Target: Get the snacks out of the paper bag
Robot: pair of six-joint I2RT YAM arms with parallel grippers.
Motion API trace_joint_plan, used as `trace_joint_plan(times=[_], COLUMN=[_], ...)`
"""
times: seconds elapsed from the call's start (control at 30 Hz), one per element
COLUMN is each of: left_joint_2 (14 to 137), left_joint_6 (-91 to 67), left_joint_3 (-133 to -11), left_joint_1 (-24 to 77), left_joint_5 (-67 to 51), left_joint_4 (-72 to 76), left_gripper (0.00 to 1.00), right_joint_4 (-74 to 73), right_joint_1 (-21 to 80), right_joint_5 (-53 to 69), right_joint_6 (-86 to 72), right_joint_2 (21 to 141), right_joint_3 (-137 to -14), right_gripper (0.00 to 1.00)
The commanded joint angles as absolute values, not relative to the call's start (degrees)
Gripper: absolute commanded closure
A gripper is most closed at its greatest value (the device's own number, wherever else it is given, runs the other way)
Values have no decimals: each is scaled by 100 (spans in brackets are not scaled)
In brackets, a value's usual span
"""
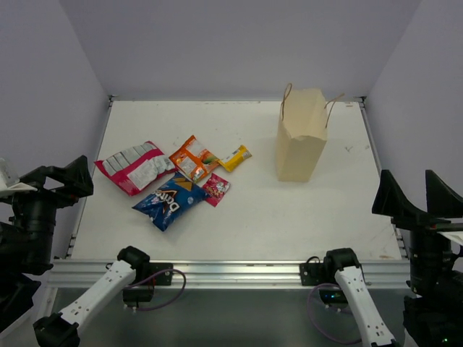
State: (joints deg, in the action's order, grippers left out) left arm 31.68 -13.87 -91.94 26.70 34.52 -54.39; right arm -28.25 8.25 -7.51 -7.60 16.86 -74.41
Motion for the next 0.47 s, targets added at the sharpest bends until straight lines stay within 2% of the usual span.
trace_joint_plan(times=[0.0,0.43], left_joint_2=[3234,3322], left_joint_6=[-1213,-1318], left_joint_3=[-9027,-8649], left_joint_1=[2698,2698], left_joint_5=[3586,3524], left_joint_4=[-5265,-5203], left_gripper=[0,0], right_joint_4=[-2654,-2602], right_joint_1=[870,949], right_joint_5=[-765,-721], right_joint_6=[-598,-571], right_joint_2=[1626,1626], right_joint_3=[-7304,-7304], right_gripper=[1,1])
